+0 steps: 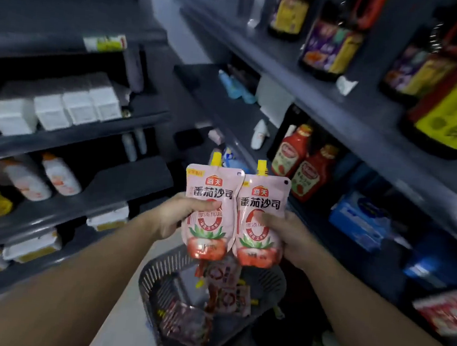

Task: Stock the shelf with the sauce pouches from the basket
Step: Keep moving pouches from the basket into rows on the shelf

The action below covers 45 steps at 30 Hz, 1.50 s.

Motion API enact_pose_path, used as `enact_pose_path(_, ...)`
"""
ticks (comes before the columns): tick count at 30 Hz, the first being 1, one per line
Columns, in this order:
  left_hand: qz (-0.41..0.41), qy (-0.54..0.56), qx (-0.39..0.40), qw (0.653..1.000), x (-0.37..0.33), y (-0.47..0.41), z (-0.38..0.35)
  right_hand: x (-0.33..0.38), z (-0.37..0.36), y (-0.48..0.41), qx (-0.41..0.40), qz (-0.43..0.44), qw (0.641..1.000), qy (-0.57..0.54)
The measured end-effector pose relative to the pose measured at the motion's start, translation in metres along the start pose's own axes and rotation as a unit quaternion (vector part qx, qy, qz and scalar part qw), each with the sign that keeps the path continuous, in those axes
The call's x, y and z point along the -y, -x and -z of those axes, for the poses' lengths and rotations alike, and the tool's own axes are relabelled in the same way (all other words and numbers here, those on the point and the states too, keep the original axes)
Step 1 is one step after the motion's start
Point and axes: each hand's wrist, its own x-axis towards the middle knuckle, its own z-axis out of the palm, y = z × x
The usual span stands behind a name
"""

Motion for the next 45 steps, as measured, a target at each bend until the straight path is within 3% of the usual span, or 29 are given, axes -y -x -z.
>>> enact_pose_path(11, -0.06, -0.047, 0.154, 0.985, -0.064, 0.011, -0.127, 0.054, 0.06, 0.139, -0.203, 0.143, 0.967, -0.052)
enact_pose_path(22, -0.133, -0.116, 0.323, 0.93, -0.081, 0.066, -0.324, 0.066, 0.133, 0.328, -0.353, 0.255, 0.897, -0.079)
enact_pose_path(36, -0.144, -0.122, 0.487, 0.853, 0.0, 0.208, -0.577, 0.02, 0.237, 0.594, -0.477, 0.319, 0.815, -0.078)
enact_pose_path(45, -0.117, -0.128, 0.534, 0.828, 0.056, 0.271, -0.718, -0.017, 0.299, 0.731, -0.543, 0.326, 0.771, -0.071)
